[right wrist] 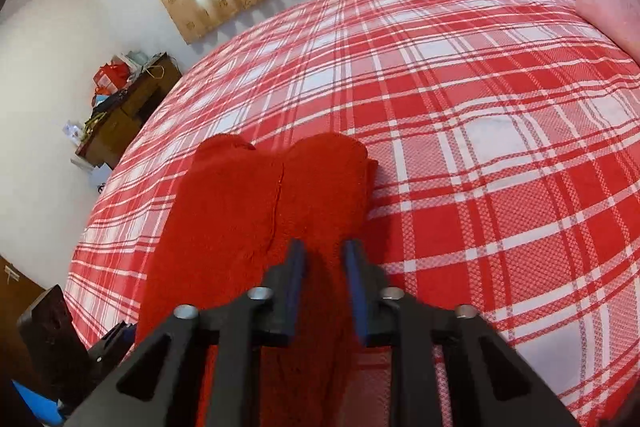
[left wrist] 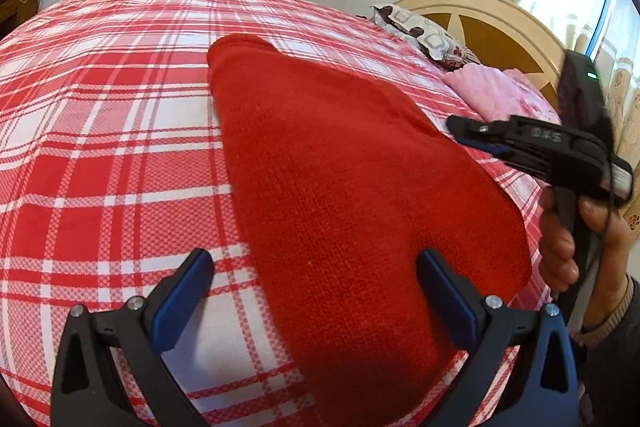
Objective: Fold small clothes
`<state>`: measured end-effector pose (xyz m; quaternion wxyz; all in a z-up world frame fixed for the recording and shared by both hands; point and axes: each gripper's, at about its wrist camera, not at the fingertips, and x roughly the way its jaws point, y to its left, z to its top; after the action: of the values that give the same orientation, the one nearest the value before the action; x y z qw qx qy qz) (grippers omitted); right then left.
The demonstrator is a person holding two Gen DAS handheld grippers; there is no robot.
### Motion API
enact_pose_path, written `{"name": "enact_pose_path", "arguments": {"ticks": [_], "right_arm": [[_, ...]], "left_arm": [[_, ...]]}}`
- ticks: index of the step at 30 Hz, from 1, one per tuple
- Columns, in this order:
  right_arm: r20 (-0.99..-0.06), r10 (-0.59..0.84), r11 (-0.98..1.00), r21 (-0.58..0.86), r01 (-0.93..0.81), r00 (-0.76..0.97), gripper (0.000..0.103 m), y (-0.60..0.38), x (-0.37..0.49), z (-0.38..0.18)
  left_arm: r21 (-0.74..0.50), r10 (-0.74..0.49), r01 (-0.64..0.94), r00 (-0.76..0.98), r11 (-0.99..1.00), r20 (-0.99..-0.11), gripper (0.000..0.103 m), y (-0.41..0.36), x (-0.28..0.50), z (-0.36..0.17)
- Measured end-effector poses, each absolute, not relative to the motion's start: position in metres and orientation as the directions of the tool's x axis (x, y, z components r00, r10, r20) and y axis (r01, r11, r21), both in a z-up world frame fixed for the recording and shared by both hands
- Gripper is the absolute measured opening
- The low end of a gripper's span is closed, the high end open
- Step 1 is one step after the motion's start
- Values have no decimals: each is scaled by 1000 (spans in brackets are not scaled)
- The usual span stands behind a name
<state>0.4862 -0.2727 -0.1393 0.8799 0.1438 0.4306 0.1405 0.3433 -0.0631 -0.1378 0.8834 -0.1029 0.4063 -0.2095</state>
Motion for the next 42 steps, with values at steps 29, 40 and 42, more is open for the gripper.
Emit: {"name": "enact_pose_path", "arguments": {"ticks": [29, 40, 42], "right_arm": [[-665, 523, 834, 527, -161, 533, 67, -295, 542, -172], [-608, 631, 766, 588, -260, 482, 56, -281, 556, -179], [-606, 638, 761, 592, -266, 476, 52, -278, 556, -179]], "left_arm": [[-319, -439, 303, 563, 898, -701, 103, -73, 346, -141], [-329, -449, 306, 560, 893, -697, 103, -72, 347, -142], [-330, -449, 306, 560, 893, -696, 103, -72, 346, -142]]}}
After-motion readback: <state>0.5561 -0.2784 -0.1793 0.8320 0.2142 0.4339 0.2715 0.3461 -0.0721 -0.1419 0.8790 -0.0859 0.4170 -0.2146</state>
